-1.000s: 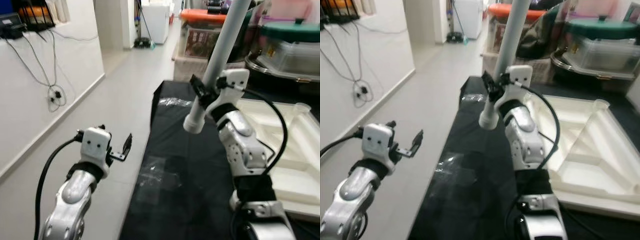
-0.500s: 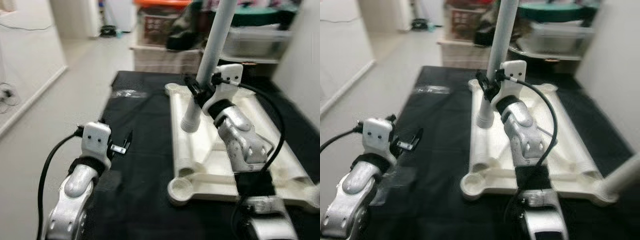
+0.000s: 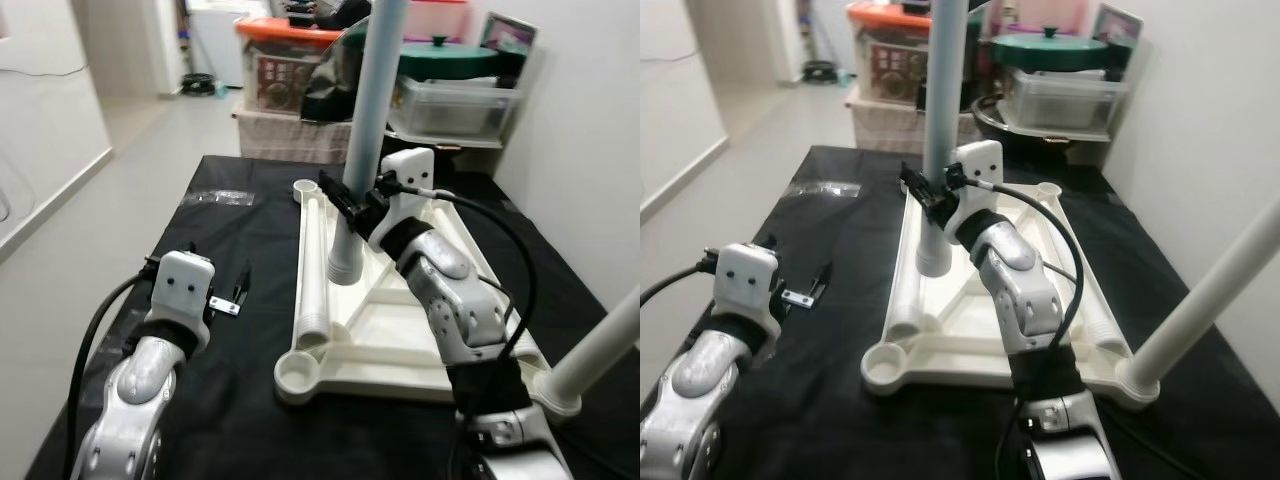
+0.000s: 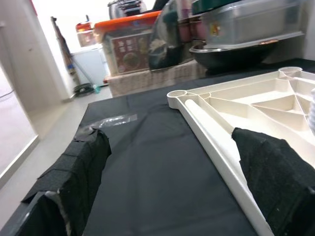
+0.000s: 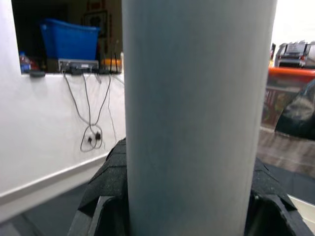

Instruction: Building children table

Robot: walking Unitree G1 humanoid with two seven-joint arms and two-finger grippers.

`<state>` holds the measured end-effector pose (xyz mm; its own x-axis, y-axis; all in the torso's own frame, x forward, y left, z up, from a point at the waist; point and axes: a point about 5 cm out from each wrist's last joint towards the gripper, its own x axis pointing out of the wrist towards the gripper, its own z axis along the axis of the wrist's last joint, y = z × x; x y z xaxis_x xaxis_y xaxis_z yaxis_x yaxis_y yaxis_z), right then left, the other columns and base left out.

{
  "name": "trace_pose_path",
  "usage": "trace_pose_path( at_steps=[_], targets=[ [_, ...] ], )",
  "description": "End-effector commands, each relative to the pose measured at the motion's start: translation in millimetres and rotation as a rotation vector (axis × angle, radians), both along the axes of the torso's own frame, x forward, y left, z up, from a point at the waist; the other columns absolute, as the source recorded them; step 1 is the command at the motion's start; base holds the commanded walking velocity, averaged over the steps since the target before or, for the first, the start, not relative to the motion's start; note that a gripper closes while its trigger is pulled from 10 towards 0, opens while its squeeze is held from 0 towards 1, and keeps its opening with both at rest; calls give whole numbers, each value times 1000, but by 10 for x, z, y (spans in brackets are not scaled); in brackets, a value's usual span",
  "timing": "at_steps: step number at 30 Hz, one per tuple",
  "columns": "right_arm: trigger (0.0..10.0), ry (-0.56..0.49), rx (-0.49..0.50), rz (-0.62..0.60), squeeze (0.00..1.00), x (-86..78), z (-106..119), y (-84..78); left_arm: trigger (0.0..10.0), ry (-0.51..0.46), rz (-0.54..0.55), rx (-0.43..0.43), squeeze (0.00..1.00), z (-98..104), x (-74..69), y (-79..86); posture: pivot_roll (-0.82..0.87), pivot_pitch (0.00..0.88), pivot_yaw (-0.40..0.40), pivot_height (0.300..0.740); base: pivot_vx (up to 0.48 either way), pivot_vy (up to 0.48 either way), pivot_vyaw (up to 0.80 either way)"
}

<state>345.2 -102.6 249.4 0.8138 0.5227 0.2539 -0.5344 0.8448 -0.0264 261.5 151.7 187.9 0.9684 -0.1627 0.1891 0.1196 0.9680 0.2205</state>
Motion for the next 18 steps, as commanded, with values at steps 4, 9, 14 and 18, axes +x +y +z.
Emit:
trace_pose_path(
  at_steps=[4, 9, 14, 18],
  targets=[
    [10000, 11, 39, 3, 0, 11, 45, -18, 10000, -2, 16, -15, 0, -13, 1, 34, 11, 0, -73, 740, 0, -264, 0],
    [10000, 25, 51, 75, 0, -11, 64, 0, 10000, 8, 15, -25, 0, -44, -24, 33, 8, 0, -72, 740, 0, 0, 0],
    [10000, 28, 36, 165, 0, -72, 61, 54, 10000, 14, 8, -23, 0, -85, -59, 14, 7, 0, -76, 740, 0, 0, 0],
    [10000, 22, 2, 258, 0, -174, 30, 137, 10000, 17, 9, -24, 0, -130, -95, -29, 6, 0, -77, 740, 0, 0, 0]
  ],
)
